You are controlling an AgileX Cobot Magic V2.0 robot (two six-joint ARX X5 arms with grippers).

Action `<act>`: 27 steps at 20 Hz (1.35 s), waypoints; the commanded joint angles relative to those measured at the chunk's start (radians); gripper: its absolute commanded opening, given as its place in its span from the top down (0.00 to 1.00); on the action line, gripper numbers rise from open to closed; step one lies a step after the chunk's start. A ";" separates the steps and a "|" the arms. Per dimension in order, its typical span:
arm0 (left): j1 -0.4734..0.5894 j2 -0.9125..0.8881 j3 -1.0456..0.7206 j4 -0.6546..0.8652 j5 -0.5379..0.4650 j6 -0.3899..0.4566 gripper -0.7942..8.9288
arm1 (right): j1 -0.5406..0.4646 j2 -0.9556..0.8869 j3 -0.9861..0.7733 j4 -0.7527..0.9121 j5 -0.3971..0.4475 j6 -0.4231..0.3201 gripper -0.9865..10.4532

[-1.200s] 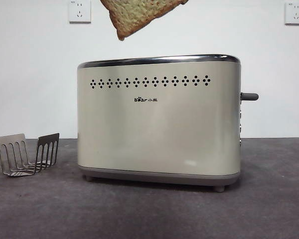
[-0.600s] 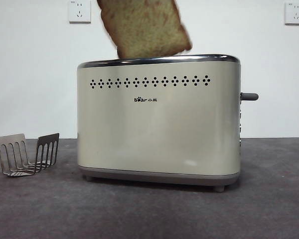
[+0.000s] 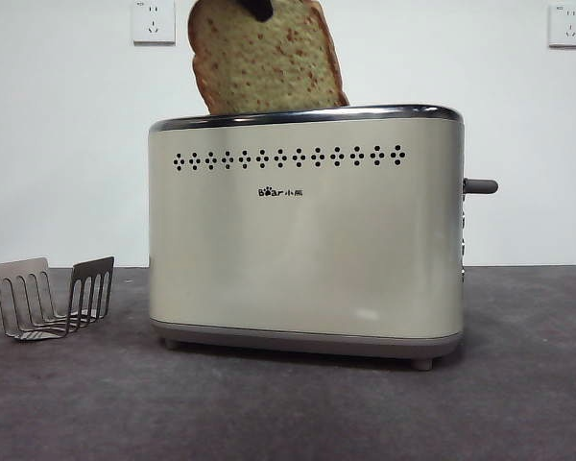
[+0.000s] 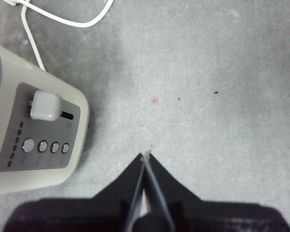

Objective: Pick up a slice of bread from the rack,put the bread on the toaster,press the button

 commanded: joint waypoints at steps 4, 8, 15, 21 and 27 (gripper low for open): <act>-0.024 0.048 -0.005 0.059 0.004 0.012 0.93 | 0.000 0.002 0.002 0.002 0.001 -0.008 0.91; -0.033 0.078 -0.005 0.080 0.000 0.011 0.93 | 0.000 0.002 0.002 0.001 0.001 -0.008 0.91; -0.041 0.125 -0.005 0.053 -0.033 0.011 0.93 | 0.000 0.002 0.002 0.002 0.001 -0.008 0.91; -0.051 0.130 -0.005 0.009 -0.159 0.013 0.93 | 0.000 0.002 0.002 0.005 0.001 -0.011 0.91; -0.069 0.130 -0.005 0.013 -0.085 0.022 0.93 | 0.000 0.002 0.002 0.005 0.011 -0.019 0.91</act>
